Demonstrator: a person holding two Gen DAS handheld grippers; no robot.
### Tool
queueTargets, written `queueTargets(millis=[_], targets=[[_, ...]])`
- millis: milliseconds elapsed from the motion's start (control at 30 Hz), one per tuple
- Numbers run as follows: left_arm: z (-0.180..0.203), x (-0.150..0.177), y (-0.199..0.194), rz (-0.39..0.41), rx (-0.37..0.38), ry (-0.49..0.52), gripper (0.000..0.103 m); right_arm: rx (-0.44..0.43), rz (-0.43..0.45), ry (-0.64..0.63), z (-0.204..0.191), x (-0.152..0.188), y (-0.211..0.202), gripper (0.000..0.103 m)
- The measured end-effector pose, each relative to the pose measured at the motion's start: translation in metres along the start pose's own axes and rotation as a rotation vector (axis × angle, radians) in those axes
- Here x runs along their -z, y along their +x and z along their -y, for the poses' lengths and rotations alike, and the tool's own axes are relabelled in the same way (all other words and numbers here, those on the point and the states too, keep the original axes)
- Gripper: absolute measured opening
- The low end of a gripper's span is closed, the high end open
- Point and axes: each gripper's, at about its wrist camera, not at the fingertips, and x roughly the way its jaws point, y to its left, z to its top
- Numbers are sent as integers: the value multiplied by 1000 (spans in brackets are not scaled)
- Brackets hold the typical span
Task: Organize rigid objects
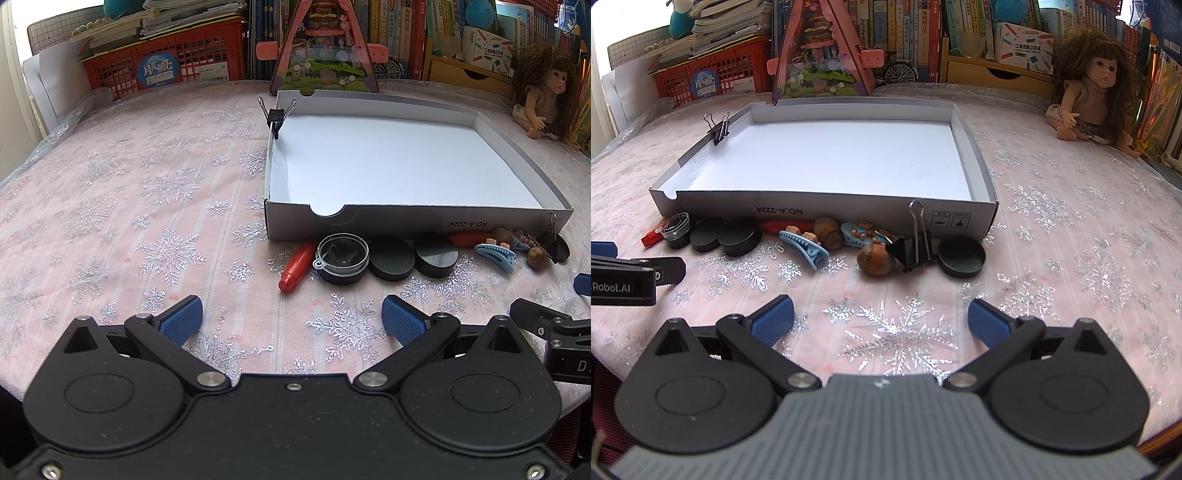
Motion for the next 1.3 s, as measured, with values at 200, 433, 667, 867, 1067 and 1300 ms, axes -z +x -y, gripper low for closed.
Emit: queueTargets(millis=[200,433,667,867,1067,1300], targets=[[-3,-1,-2,4,7,6,103,-19,13,-14,1,2,-3,103],[-4,0,-3,12,17,19,103,-27,11,-19,3,1,-1,103],[1,0,-7,10,42,42,90,-42,57,-8,6,2,-1,103],[3,-2,-17,42,110,48,69,-33,137,-12,8,1,-7,94],[-14,-2,-22,74,160,-22,39,-14,209,-46,9,2,-14,74],[-23,-4,-23,116,112,-13,27,13,210,17,28,0,-9,48]])
